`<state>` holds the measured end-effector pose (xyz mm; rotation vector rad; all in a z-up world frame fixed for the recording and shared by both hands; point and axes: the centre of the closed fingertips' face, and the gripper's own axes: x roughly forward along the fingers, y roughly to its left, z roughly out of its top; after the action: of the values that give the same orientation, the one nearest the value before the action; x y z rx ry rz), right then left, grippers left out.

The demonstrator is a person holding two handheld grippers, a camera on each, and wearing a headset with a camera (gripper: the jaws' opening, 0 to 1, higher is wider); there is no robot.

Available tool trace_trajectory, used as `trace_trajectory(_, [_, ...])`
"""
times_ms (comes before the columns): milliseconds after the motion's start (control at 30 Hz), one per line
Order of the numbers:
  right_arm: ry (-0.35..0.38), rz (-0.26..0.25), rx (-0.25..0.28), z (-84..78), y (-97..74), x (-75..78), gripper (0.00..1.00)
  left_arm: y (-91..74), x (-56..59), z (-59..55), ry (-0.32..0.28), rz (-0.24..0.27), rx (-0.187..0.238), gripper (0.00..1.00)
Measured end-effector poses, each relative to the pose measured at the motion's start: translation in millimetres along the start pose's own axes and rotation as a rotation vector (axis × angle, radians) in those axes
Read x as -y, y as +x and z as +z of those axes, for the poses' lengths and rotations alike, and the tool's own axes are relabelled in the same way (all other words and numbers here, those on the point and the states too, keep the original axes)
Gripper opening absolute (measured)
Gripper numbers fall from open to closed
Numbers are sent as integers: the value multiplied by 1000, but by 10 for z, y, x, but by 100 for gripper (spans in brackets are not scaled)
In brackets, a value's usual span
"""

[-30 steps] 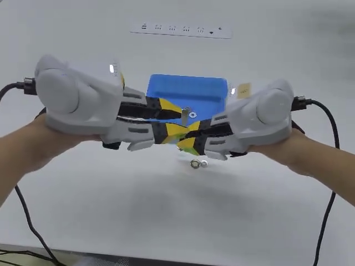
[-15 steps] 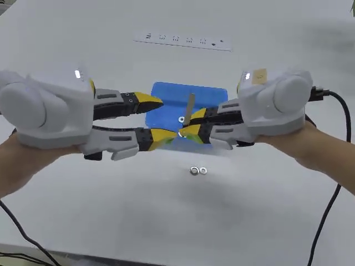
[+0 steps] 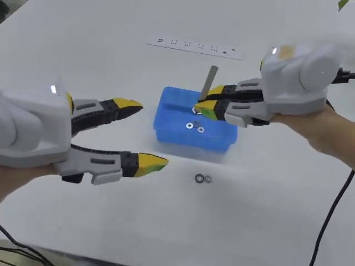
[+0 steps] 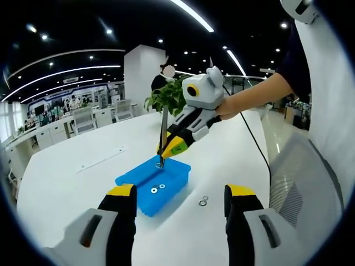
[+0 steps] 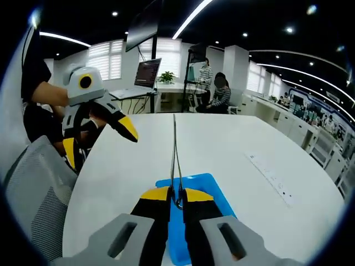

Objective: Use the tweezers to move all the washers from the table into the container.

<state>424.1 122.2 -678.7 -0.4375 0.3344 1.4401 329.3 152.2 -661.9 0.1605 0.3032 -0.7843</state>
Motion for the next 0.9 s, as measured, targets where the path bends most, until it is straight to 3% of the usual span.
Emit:
trace_trajectory(300, [5, 0, -30, -98, 171, 173, 9, -50, -41, -40, -26, 20, 3, 84])
trace_trajectory(433, [26, -4, -37, -174, 256, 248, 9, -79, -96, -93, -32, 53, -19, 96])
trace_trajectory(667, [54, 3, -55, -335, 376, 311, 9, -121, -121, -94, -48, 59, -9, 98])
trace_trajectory(900, [33, 26, -64, -500, 495, 300, 9, -131, -132, -123, -67, 69, -14, 99])
